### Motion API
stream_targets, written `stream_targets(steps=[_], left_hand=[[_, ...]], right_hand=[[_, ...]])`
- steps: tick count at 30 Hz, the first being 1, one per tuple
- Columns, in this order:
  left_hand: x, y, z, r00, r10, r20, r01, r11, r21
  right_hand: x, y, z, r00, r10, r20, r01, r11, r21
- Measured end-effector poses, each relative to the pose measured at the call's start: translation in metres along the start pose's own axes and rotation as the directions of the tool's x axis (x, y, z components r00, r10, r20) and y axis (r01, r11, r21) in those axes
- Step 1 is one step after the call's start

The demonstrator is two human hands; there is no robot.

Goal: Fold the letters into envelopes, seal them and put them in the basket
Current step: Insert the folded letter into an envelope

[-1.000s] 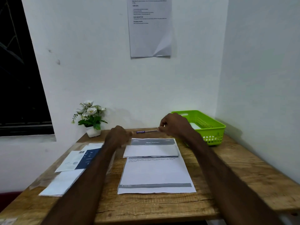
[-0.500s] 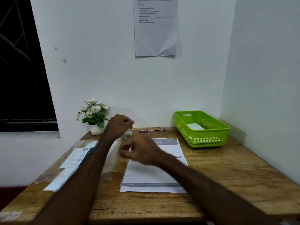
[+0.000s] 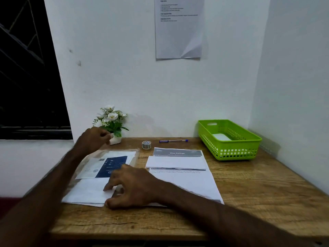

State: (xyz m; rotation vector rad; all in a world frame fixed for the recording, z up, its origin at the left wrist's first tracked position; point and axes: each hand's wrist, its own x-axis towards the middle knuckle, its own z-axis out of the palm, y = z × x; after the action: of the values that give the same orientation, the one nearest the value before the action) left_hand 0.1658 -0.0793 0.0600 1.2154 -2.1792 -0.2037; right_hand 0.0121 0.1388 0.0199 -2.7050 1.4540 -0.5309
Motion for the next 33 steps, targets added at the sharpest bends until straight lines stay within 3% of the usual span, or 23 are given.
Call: stream_targets(steps=[21,27,33], left_hand=[[-0.004,-0.004,0.006,0.999,0.019,0.044,-0.018,0.999,-0.028],[-0.003,-0.004,-0.001,1.0,-0.009,0.026,0.012,0.994,-0.111],[-0.003,-0.001,-0.005,0.999,-0.036,0.035,0.041,0.99,-0.138]], right_hand=[[-0.012,-0.019,0.002,0.974,0.061,-0.219,-0.007,0.971,0.239],[-0.014,-0.024,-0.009,0.923,0.126,-0.363,0.026,0.922,0.387],[-0.018,-0.036,-0.024,0.831,0.235,-0.504,0.136,0.793,0.594]])
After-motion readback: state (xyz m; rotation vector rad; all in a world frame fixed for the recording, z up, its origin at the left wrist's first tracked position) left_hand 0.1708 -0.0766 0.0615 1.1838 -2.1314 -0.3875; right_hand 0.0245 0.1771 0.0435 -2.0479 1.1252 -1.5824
